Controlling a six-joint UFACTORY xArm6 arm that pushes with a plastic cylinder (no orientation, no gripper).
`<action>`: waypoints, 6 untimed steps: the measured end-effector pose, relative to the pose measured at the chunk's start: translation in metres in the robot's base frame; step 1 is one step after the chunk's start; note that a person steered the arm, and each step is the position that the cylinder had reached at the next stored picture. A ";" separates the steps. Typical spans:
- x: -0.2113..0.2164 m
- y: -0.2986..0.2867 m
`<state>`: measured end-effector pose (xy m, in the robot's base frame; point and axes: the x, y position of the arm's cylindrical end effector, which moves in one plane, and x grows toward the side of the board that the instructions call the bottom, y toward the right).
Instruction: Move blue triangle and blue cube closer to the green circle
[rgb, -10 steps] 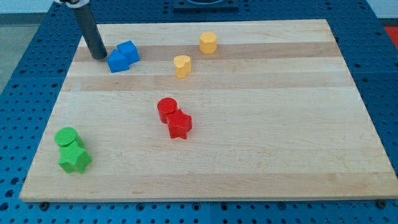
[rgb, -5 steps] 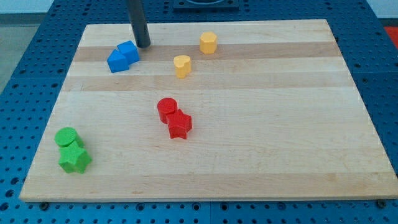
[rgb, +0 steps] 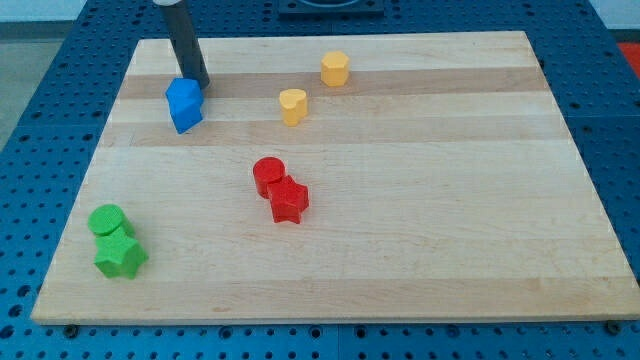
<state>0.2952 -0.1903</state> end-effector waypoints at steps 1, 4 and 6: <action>0.012 -0.001; 0.084 -0.033; 0.146 -0.036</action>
